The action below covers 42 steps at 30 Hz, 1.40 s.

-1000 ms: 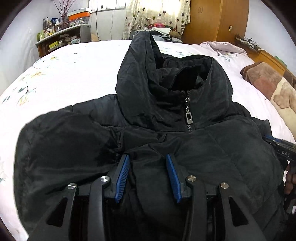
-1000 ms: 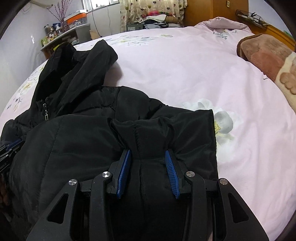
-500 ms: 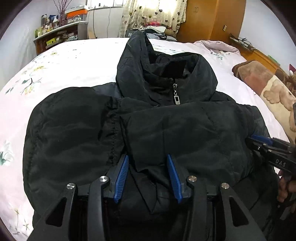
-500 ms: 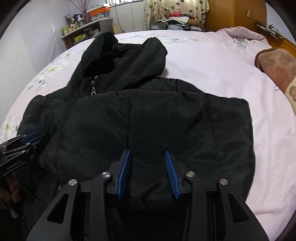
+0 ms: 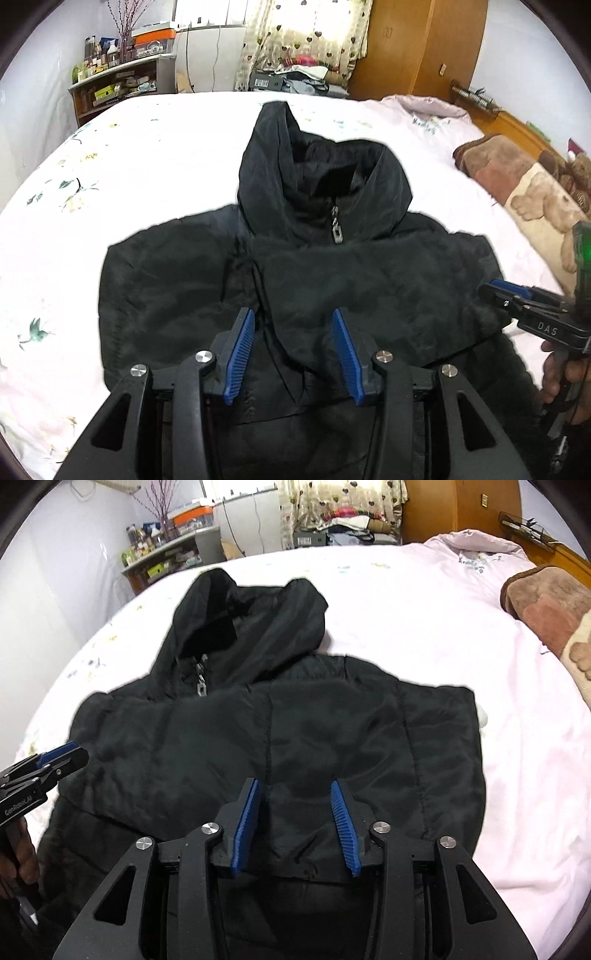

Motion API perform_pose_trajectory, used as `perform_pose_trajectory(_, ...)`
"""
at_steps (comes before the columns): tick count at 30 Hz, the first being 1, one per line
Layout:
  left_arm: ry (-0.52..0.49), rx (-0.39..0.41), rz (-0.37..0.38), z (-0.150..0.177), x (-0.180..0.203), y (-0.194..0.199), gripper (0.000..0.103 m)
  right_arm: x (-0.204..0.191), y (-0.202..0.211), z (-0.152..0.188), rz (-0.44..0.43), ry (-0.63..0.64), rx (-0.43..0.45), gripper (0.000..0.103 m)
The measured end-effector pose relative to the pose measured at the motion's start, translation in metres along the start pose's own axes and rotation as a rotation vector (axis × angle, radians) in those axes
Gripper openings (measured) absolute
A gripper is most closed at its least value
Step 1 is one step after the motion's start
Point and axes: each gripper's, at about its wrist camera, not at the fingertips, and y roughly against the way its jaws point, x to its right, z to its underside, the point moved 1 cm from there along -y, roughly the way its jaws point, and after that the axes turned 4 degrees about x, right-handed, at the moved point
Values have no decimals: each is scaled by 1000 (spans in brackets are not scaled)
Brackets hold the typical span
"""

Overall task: Fold large clothes
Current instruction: 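Close both tools on the jacket hem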

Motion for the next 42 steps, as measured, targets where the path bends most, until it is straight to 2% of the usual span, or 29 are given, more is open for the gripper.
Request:
perform_pose_trajectory(6, 10, 32, 15, -31, -8, 12, 54, -7, 14, -30, -24, -6, 32, 47)
perform_pose_trajectory(11, -24, 59, 2, -67, -12, -3, 61, -12, 7, -67, -35, 12, 56, 47)
perform_pose_trajectory(17, -7, 19, -11, -114, -22, -54, 64, -6, -25, -121, -26, -13, 62, 47)
perform_pose_trajectory(22, 33, -10, -29, -148, -33, -105, 64, -10, -64, -154, -14, 20, 51, 47)
perform_pose_trajectory(28, 46, -40, -40, -166, -37, -163, 64, -3, -120, -188, -11, -18, 26, 47)
perform_pose_trajectory(32, 53, -50, -34, -168, -36, -192, 63, 2, -155, -200, 44, -15, 1, 47)
perform_pose_trajectory(33, 61, -43, -30, -167, -36, -196, 55, 3, -161, -201, 68, -10, -9, 47)
perform_pose_trajectory(34, 64, -39, -28, -166, -36, -198, 28, 4, -167, -202, 84, -10, -17, 47)
perform_pose_trajectory(35, 60, -44, -29, -166, -35, -200, 14, 6, -170, -202, 68, -18, -16, 46)
perform_pose_trajectory(36, 53, -42, -27, -164, -34, -200, 7, 6, -171, -202, 53, -26, -12, 24)
perform_pose_trajectory(37, 44, -27, -25, -163, -34, -196, 4, 5, -170, -202, 46, -22, -26, 10)
perform_pose_trajectory(42, 40, 61, 14, -160, -35, -147, 3, -1, -128, -196, 9, -13, 57, 7)
